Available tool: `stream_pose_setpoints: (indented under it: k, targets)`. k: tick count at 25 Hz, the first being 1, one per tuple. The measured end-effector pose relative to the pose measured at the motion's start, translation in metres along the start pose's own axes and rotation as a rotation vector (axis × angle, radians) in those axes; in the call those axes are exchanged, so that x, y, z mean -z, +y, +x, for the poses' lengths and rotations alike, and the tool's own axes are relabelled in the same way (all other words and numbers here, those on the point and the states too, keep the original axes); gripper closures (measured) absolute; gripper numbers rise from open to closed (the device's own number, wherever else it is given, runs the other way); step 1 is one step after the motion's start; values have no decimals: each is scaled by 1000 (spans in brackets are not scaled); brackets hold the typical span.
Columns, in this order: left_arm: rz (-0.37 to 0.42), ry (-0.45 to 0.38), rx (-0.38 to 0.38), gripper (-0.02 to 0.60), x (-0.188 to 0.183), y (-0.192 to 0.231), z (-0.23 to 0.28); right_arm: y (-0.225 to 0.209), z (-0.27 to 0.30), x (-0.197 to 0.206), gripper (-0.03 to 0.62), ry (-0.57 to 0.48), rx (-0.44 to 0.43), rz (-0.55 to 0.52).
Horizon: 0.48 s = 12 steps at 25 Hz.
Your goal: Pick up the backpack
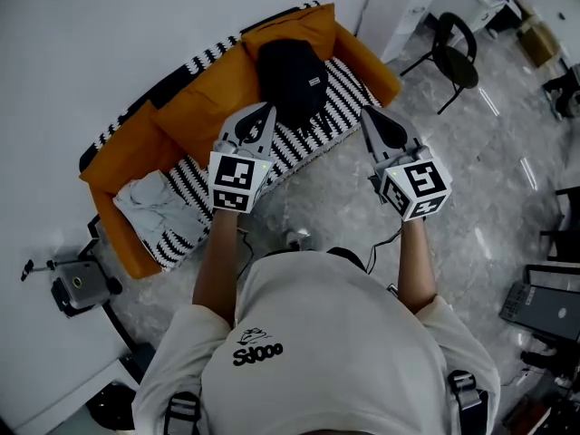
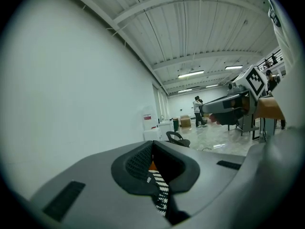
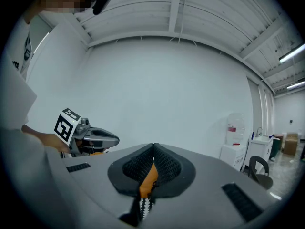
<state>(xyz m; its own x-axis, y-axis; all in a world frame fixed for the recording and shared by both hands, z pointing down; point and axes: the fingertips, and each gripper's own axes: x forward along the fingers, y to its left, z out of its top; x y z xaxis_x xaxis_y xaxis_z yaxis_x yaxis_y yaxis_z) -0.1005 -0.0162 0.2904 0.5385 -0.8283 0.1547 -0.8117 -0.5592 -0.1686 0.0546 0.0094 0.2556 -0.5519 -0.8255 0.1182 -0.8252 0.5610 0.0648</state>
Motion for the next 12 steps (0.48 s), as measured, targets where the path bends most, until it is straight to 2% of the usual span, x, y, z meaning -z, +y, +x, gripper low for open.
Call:
stream_pose_setpoints:
  k: [7, 12]
  targets:
    - [-15, 27, 28, 561, 11, 14, 38, -20, 35, 7, 562, 14, -22, 2]
    - [-22, 56, 17, 561, 21, 30, 70, -45, 69, 13, 562, 15, -39, 14]
